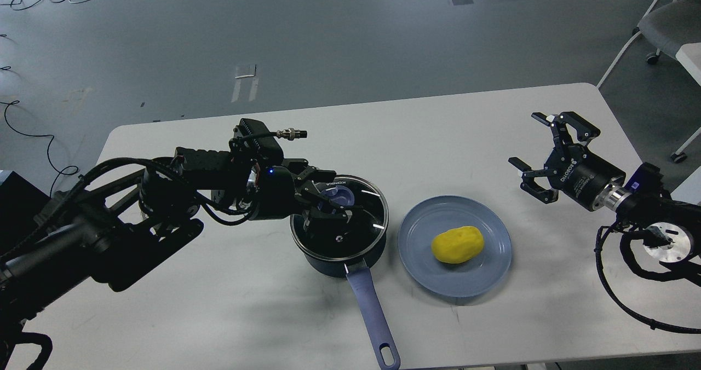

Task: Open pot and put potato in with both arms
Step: 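Grasp the glass lid's knob with the left gripper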

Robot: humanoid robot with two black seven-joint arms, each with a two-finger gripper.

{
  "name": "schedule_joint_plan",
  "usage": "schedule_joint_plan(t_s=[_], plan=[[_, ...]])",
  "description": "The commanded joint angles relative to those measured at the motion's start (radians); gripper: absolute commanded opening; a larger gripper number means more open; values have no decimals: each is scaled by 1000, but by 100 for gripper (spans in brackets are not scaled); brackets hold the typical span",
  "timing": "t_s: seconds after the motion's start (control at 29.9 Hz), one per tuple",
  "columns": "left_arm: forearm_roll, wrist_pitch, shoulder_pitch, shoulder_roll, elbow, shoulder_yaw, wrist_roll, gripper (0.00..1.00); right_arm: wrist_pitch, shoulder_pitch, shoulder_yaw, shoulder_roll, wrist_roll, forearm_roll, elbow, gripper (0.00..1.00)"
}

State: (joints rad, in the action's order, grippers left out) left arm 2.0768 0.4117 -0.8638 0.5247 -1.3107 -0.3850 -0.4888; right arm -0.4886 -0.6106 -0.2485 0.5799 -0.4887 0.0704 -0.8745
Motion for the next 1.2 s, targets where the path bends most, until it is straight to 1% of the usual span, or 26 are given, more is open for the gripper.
schedule_joint_plan(t_s=[0.0, 0.1, 0.3, 0.43, 0.5, 0.53, 0.57, 0.6, 0.64, 0.7, 0.8, 0.84, 1.0, 1.17], plan=[[22, -19, 9, -2, 7, 11, 0, 98, 0, 0, 0, 0, 0, 0, 0, 97], [51, -53, 22, -5, 24, 12, 0, 98, 0, 2, 0, 0, 0, 0, 0, 97], [49, -88, 42, -3, 25, 14, 0, 96, 0, 2, 0, -2, 0, -1, 0, 97], [49, -105, 45, -2, 25, 14, 0, 88, 0, 3, 0, -2, 0, -1, 0, 97], [49, -105, 45, -2, 25, 14, 0, 81, 0, 3, 0, 0, 0, -1, 0, 97], [51, -105, 46, 0, 25, 14, 0, 73, 0, 3, 0, 0, 0, -1, 0, 97], [49, -105, 46, 0, 25, 14, 0, 68, 0, 3, 0, 0, 0, -1, 0, 97], [49, -105, 46, 0, 25, 14, 0, 60, 0, 3, 0, 0, 0, -1, 0, 97], [48, -105, 46, 0, 25, 14, 0, 56, 0, 3, 0, 0, 0, -1, 0, 97], [48, -105, 48, 0, 24, 14, 0, 54, 0, 3, 0, 0, 0, -1, 0, 97], [48, -106, 52, 8, 21, 14, 0, 40, 0, 3, 0, -2, 0, -1, 0, 97], [48, -106, 52, 12, 15, 12, 0, 38, 0, 3, 0, -2, 0, -1, 0, 97], [40, -119, 40, 27, -16, 5, 0, 39, 0, 5, 0, -2, 0, -1, -1, 97], [10, -123, 3, 113, -55, 3, 0, 39, 0, 5, 0, 0, 0, -3, -1, 97]])
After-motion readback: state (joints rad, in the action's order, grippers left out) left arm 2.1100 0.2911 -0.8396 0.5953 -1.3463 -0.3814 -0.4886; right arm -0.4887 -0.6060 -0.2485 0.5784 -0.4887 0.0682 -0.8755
